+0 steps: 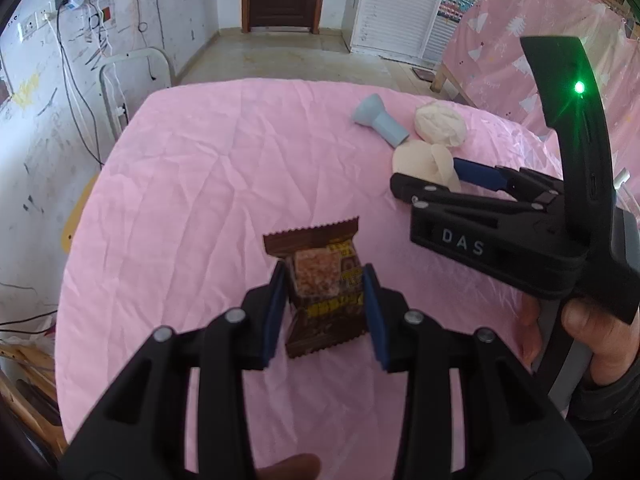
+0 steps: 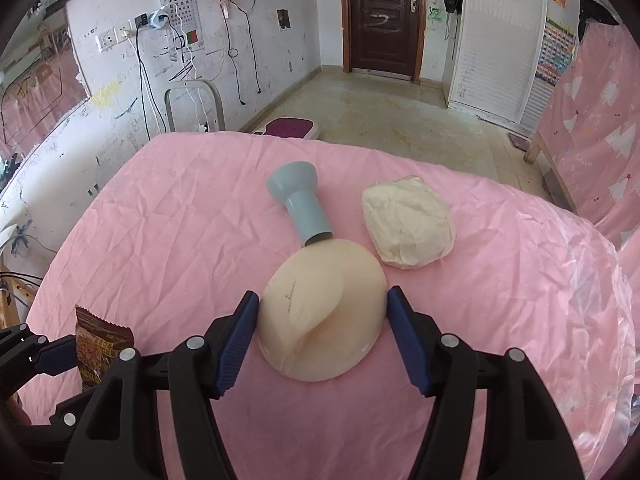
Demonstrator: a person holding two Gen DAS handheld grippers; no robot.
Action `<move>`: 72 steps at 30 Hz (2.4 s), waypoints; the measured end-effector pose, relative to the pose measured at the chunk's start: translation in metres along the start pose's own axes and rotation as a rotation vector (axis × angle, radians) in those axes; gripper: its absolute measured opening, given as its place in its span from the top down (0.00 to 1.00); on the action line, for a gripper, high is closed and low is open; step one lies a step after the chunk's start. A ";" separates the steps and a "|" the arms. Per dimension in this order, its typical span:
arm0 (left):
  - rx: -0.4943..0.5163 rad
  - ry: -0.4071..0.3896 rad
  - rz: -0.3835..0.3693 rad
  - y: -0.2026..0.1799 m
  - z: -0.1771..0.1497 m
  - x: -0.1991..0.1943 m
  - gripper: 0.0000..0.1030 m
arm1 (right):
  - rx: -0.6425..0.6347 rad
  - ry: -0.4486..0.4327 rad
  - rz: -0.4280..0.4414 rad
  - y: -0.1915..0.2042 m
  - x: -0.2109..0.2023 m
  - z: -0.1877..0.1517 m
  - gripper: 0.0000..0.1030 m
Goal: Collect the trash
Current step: 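Grasp the round beige pad with the right gripper, then carry the wrapper and beige pad over the orange bucket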
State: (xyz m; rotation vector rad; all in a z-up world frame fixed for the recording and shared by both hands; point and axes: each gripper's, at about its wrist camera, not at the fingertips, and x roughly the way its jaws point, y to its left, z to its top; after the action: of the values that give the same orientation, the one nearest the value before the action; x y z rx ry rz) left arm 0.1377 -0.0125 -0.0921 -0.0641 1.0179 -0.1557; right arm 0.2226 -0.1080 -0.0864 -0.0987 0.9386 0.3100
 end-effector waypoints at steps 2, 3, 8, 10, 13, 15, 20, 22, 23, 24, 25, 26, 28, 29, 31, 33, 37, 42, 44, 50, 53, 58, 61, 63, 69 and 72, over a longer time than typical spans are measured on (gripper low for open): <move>0.000 -0.003 0.003 0.000 0.000 -0.001 0.66 | 0.003 -0.002 0.000 0.000 0.000 0.000 0.47; 0.001 -0.005 0.004 -0.001 -0.001 -0.001 0.66 | 0.004 -0.003 0.001 -0.001 -0.001 0.000 0.47; 0.005 -0.014 0.013 -0.005 -0.002 -0.004 0.66 | 0.030 -0.029 0.020 -0.012 -0.016 -0.002 0.47; 0.011 -0.018 0.017 -0.008 -0.001 -0.005 0.66 | 0.040 -0.041 0.024 -0.017 -0.023 -0.004 0.47; 0.023 -0.023 0.022 -0.013 0.000 -0.008 0.66 | 0.055 -0.064 0.029 -0.025 -0.036 -0.008 0.47; 0.033 -0.029 0.026 -0.018 0.001 -0.010 0.66 | 0.064 -0.081 0.031 -0.030 -0.045 -0.011 0.47; 0.062 -0.042 0.039 -0.032 0.002 -0.015 0.66 | 0.090 -0.132 0.040 -0.045 -0.073 -0.019 0.47; 0.076 -0.045 0.044 -0.038 0.003 -0.015 0.66 | 0.104 -0.151 0.042 -0.054 -0.084 -0.025 0.47; 0.084 -0.046 0.045 -0.043 0.003 -0.016 0.66 | 0.111 -0.161 0.041 -0.059 -0.090 -0.027 0.47; 0.091 -0.048 0.046 -0.046 0.003 -0.016 0.66 | 0.117 -0.170 0.039 -0.062 -0.094 -0.029 0.47; 0.101 -0.050 0.048 -0.051 0.003 -0.017 0.66 | 0.126 -0.180 0.037 -0.067 -0.099 -0.031 0.47; 0.111 -0.052 0.049 -0.056 0.004 -0.017 0.66 | 0.136 -0.192 0.035 -0.074 -0.105 -0.034 0.47; 0.128 -0.054 0.051 -0.065 0.005 -0.018 0.66 | 0.157 -0.216 0.027 -0.086 -0.117 -0.040 0.47; 0.137 -0.056 0.051 -0.071 0.005 -0.018 0.66 | 0.166 -0.224 0.025 -0.091 -0.122 -0.041 0.47; 0.159 -0.061 0.050 -0.082 0.007 -0.018 0.66 | 0.184 -0.241 0.016 -0.102 -0.131 -0.046 0.47; 0.173 -0.063 0.049 -0.092 0.010 -0.018 0.66 | 0.204 -0.259 0.005 -0.114 -0.140 -0.052 0.47; 0.212 -0.069 0.045 -0.114 0.013 -0.018 0.66 | 0.241 -0.296 -0.027 -0.141 -0.161 -0.063 0.47; 0.256 -0.074 0.038 -0.141 0.017 -0.017 0.66 | 0.296 -0.324 -0.059 -0.172 -0.179 -0.078 0.47; 0.278 -0.074 0.035 -0.153 0.018 -0.016 0.66 | 0.322 -0.336 -0.074 -0.188 -0.186 -0.087 0.47; 0.346 -0.072 0.039 -0.187 0.016 -0.012 0.66 | 0.398 -0.363 -0.110 -0.230 -0.205 -0.115 0.47; 0.377 -0.070 0.029 -0.201 0.017 -0.010 0.66 | 0.431 -0.369 -0.126 -0.246 -0.211 -0.129 0.47; 0.438 -0.075 0.024 -0.234 0.020 -0.008 0.66 | 0.485 -0.369 -0.151 -0.276 -0.218 -0.156 0.47; 0.469 -0.069 0.017 -0.253 0.019 -0.005 0.66 | 0.512 -0.366 -0.161 -0.290 -0.220 -0.171 0.47; 0.491 -0.066 0.009 -0.265 0.017 -0.004 0.66 | 0.528 -0.364 -0.167 -0.299 -0.221 -0.179 0.47; 0.543 -0.055 -0.028 -0.303 0.018 0.001 0.66 | 0.569 -0.342 -0.187 -0.319 -0.217 -0.204 0.47; 0.557 -0.030 -0.061 -0.321 0.019 0.009 0.66 | 0.592 -0.335 -0.190 -0.328 -0.214 -0.212 0.47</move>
State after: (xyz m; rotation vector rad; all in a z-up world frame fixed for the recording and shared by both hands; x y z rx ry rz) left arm 0.1262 -0.3314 -0.0491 0.4079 0.9128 -0.4868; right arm 0.0395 -0.5124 -0.0555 0.3952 0.6494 -0.1333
